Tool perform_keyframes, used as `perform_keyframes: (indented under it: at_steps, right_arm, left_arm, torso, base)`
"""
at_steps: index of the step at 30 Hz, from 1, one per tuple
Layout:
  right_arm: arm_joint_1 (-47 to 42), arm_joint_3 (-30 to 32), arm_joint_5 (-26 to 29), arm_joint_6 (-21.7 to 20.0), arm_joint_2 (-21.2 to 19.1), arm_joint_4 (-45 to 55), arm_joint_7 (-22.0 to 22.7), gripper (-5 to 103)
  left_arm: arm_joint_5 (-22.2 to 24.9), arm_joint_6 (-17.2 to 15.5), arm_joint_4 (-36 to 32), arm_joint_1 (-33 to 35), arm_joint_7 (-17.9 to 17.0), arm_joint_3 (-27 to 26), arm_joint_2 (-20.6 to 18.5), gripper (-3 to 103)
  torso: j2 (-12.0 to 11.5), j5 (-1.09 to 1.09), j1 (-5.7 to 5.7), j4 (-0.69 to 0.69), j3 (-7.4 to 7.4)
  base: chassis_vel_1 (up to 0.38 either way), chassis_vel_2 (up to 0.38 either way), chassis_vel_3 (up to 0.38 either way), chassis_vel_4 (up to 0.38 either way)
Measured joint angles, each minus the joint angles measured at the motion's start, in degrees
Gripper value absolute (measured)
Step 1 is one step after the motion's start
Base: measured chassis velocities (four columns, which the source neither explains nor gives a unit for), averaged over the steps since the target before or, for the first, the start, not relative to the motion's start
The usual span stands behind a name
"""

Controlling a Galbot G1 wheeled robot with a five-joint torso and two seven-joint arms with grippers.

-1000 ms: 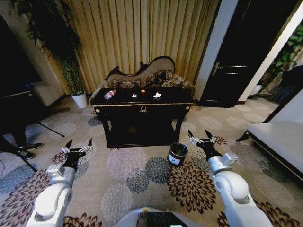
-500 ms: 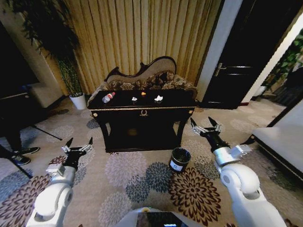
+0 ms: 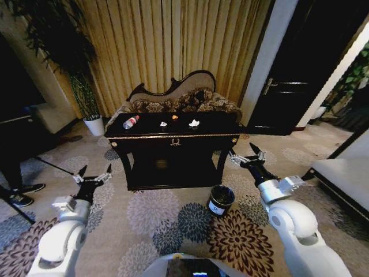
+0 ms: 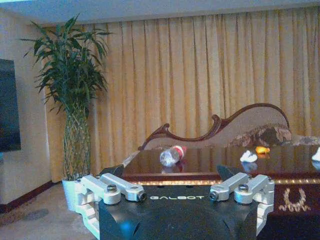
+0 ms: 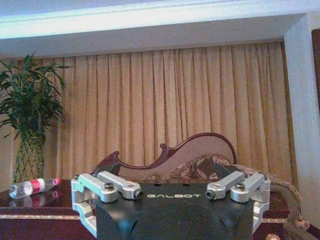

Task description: Move to the front of the table and place the trash on the table into the trash bin.

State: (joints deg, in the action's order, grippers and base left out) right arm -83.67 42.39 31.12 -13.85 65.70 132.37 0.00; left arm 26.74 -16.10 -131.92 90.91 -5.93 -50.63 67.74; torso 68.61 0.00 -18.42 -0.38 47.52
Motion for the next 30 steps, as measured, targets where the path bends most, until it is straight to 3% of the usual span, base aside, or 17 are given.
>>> perform_keyframes:
  at_steps: [7, 30]
  right_arm:
    - [0.14, -0.01, -0.11, -0.12, 0.60, -2.10, 0.00, 100]
    - [0.44, -0.91, -1.94, 0.08, 1.27, -2.47, 0.00, 100]
  left_arm:
    - [3.55, -2.25, -0.55, -1.80, -0.24, -2.23, -1.58, 100]
    - [0.48, -1.15, 0.76, 0.41, 1.45, -0.79, 0.23, 100]
  torso:
    - [0.00, -0.01, 0.00, 0.00, 0.00]
    - [0.00, -0.02, 0.00, 0.01, 0.00]
  base:
    - [-0.097, 0.110, 0.103, -0.099]
    - [-0.145, 0.152, 0.146, -0.149]
